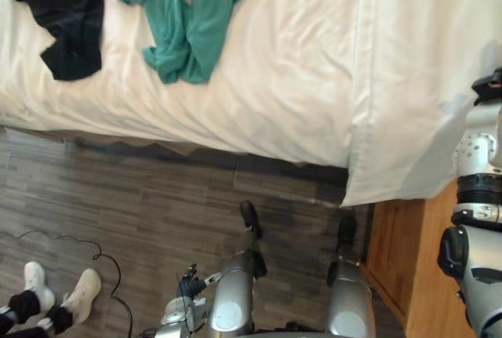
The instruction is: Tidy the bed and pick cloth on bed and put in laundry
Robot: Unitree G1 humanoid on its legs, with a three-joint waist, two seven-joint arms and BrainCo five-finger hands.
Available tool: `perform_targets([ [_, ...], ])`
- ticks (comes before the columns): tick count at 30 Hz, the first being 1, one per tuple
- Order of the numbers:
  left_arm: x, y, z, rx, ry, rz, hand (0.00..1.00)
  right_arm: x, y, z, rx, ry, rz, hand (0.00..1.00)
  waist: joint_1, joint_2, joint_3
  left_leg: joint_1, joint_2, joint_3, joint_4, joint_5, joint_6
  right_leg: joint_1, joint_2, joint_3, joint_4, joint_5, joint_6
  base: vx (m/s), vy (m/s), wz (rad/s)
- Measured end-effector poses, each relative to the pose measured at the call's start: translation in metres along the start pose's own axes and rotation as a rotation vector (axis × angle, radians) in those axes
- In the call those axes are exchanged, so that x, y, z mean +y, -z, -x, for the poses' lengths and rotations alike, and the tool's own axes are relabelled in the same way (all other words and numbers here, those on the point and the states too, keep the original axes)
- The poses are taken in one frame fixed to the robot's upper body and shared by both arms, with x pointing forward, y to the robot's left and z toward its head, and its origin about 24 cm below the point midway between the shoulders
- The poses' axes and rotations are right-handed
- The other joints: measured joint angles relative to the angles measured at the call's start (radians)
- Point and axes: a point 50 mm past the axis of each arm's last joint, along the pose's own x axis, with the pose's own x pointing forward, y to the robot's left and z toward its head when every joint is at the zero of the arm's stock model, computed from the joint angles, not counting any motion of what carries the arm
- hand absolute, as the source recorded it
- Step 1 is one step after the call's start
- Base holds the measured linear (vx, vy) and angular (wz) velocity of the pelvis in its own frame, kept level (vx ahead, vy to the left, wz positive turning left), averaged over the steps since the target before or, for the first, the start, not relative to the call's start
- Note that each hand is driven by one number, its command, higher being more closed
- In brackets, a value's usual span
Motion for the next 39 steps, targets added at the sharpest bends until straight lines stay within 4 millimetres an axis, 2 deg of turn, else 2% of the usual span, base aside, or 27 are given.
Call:
perform_targets([
  [3, -0.004, -0.015, -0.005, -0.043, 0.009, 0.013, 0.00, -0.005, -0.004, 0.003, -0.048, -0.028, 0.018, 1.00, 0.008, 0.003, 0.012, -0.023, -0.004, 0.020, 0.000, 0.000, 0.000, -0.039, -0.004, 0.024, 0.000, 0.007, 0.004, 0.03, 0.012, -0.16],
  [6, -0.010, -0.035, -0.011, -0.096, 0.019, 0.044, 0.00, -0.007, 0.010, 0.017, -0.020, -0.063, 0.050, 1.00, 0.014, -0.014, 0.012, -0.024, 0.011, 0.041, 0.000, -0.007, -0.009, -0.047, 0.007, 0.030, 0.000, 0.005, 0.003, 0.03, -0.008, -0.13],
  [7, -0.009, -0.039, -0.013, -0.106, 0.009, 0.075, 0.00, -0.009, 0.023, 0.030, 0.008, -0.079, 0.054, 1.00, 0.009, -0.039, 0.011, -0.021, 0.019, 0.049, 0.000, -0.010, -0.012, -0.050, 0.015, 0.037, 0.000, 0.004, 0.001, 0.04, -0.023, -0.22],
  [9, -0.007, -0.042, -0.013, -0.111, -0.004, 0.106, 0.00, -0.016, 0.040, 0.048, 0.061, -0.077, 0.061, 1.00, 0.005, -0.073, 0.004, -0.012, 0.026, 0.055, 0.000, -0.010, -0.013, -0.047, 0.022, 0.042, 0.001, 0.002, -0.003, 0.06, -0.042, -0.16],
  [11, -0.008, -0.043, -0.014, -0.114, -0.015, 0.147, 0.00, -0.034, 0.070, 0.079, 0.178, -0.056, 0.077, 1.00, -0.010, -0.122, -0.004, 0.024, 0.034, 0.056, 0.001, -0.015, -0.019, -0.009, 0.028, 0.036, 0.001, -0.007, -0.010, 0.10, -0.057, -0.03],
  [12, -0.010, -0.044, -0.014, -0.113, -0.015, 0.161, 0.00, -0.043, 0.078, 0.090, 0.216, -0.044, 0.092, 1.00, -0.010, -0.134, -0.007, 0.041, 0.036, 0.055, 0.001, -0.018, -0.023, 0.008, 0.030, 0.032, 0.001, -0.013, -0.010, 0.10, -0.058, 0.07],
  [13, -0.013, -0.043, -0.014, -0.111, -0.011, 0.176, 0.00, -0.058, 0.094, 0.111, 0.299, -0.020, 0.129, 1.00, -0.011, -0.148, -0.014, 0.069, 0.038, 0.049, 0.001, -0.025, -0.031, 0.044, 0.032, 0.016, 0.000, -0.025, -0.011, 0.11, -0.064, 0.19],
  [14, -0.018, -0.042, -0.013, -0.106, -0.001, 0.183, 0.00, -0.084, 0.118, 0.146, 0.456, 0.041, 0.181, 1.00, -0.010, -0.163, -0.024, 0.108, 0.040, 0.039, 0.001, -0.030, -0.037, 0.094, 0.034, 0.002, 0.000, -0.041, -0.014, 0.12, -0.075, 0.25],
  [15, -0.019, -0.040, -0.013, -0.101, 0.002, 0.186, 0.00, -0.098, 0.131, 0.168, 0.554, 0.076, 0.200, 1.00, -0.010, -0.170, -0.035, 0.127, 0.041, 0.037, 0.000, -0.034, -0.042, 0.117, 0.035, -0.010, 0.001, -0.053, -0.014, 0.10, -0.059, 0.27],
  [16, -0.020, -0.037, -0.012, -0.091, 0.004, 0.186, 0.00, -0.118, 0.148, 0.202, 0.711, 0.132, 0.238, 1.00, -0.011, -0.177, -0.055, 0.147, 0.041, 0.032, 0.000, -0.041, -0.045, 0.142, 0.035, -0.018, 0.002, -0.067, -0.013, 0.11, -0.058, 0.22],
  [17, -0.020, -0.033, -0.011, -0.074, 0.005, 0.182, 0.00, -0.141, 0.165, 0.248, 0.911, 0.206, 0.278, 1.00, -0.011, -0.181, -0.083, 0.160, 0.040, 0.024, 0.000, -0.049, -0.046, 0.162, 0.034, -0.027, 0.001, -0.077, -0.013, 0.10, -0.043, 0.19],
  [18, -0.020, -0.032, -0.011, -0.069, 0.008, 0.174, 0.00, -0.150, 0.170, 0.273, 1.009, 0.240, 0.290, 1.00, -0.012, -0.181, -0.091, 0.168, 0.038, 0.019, 0.000, -0.052, -0.047, 0.172, 0.032, -0.032, 0.002, -0.083, -0.012, 0.13, -0.042, 0.17],
  [19, -0.018, -0.031, -0.011, -0.066, 0.016, 0.161, 0.00, -0.162, 0.175, 0.312, 1.152, 0.286, 0.309, 1.00, -0.012, -0.181, -0.097, 0.183, 0.035, 0.011, 0.000, -0.056, -0.048, 0.192, 0.031, -0.039, 0.001, -0.089, -0.010, 0.07, -0.015, 0.14],
  [20, -0.016, -0.031, -0.011, -0.065, 0.015, 0.153, 0.00, -0.166, 0.175, 0.332, 1.224, 0.300, 0.314, 1.00, -0.012, -0.182, -0.099, 0.193, 0.035, 0.009, 0.000, -0.058, -0.049, 0.205, 0.030, -0.041, 0.001, -0.091, -0.010, 0.10, -0.017, 0.10],
  [21, -0.010, -0.030, -0.011, -0.059, 0.004, 0.133, 0.00, -0.172, 0.174, 0.367, 1.344, 0.320, 0.323, 0.00, -0.015, -0.185, -0.107, 0.215, 0.034, 0.008, 0.000, -0.065, -0.053, 0.228, 0.029, -0.045, 0.000, -0.096, -0.009, 0.08, -0.011, 0.03],
  [22, -0.004, -0.027, -0.011, -0.049, -0.006, 0.114, 0.00, -0.177, 0.170, 0.386, 1.399, 0.334, 0.333, 0.00, -0.019, -0.190, -0.122, 0.230, 0.033, 0.006, 0.000, -0.069, -0.053, 0.243, 0.028, -0.048, -0.001, -0.100, -0.008, 0.10, -0.013, 0.01],
  [25, 0.010, -0.021, -0.010, -0.017, -0.024, 0.037, 0.00, -0.188, 0.164, 0.399, 1.451, 0.318, 0.401, 0.00, -0.042, -0.216, -0.162, 0.271, 0.025, -0.015, -0.006, -0.076, -0.055, 0.302, 0.022, -0.073, -0.004, -0.115, -0.005, 0.06, -0.003, 0.18],
  [31, 0.033, -0.005, -0.005, 0.042, -0.061, -0.133, 0.00, -0.181, 0.167, 0.411, 1.527, 0.142, 0.531, 0.00, -0.038, -0.255, -0.208, 0.323, 0.007, -0.047, -0.007, -0.102, -0.050, 0.384, 0.006, -0.121, -0.012, -0.151, -0.004, 0.00, 0.015, 0.22],
  [35, 0.052, 0.005, 0.000, 0.093, -0.105, -0.217, 0.00, -0.173, 0.171, 0.418, 1.563, 0.094, 0.546, 0.00, -0.022, -0.271, -0.217, 0.351, -0.012, -0.051, -0.007, -0.125, -0.045, 0.409, -0.010, -0.126, 0.011, -0.173, -0.037, 0.04, 0.024, 0.09],
  [39, 0.053, 0.007, 0.001, 0.098, -0.112, -0.266, 0.00, -0.164, 0.174, 0.417, 1.552, 0.027, 0.574, 0.00, -0.016, -0.280, -0.222, 0.369, -0.008, -0.097, -0.006, -0.127, -0.053, 0.440, 0.007, -0.101, 0.041, -0.167, -0.051, 0.10, -0.013, 0.24],
])
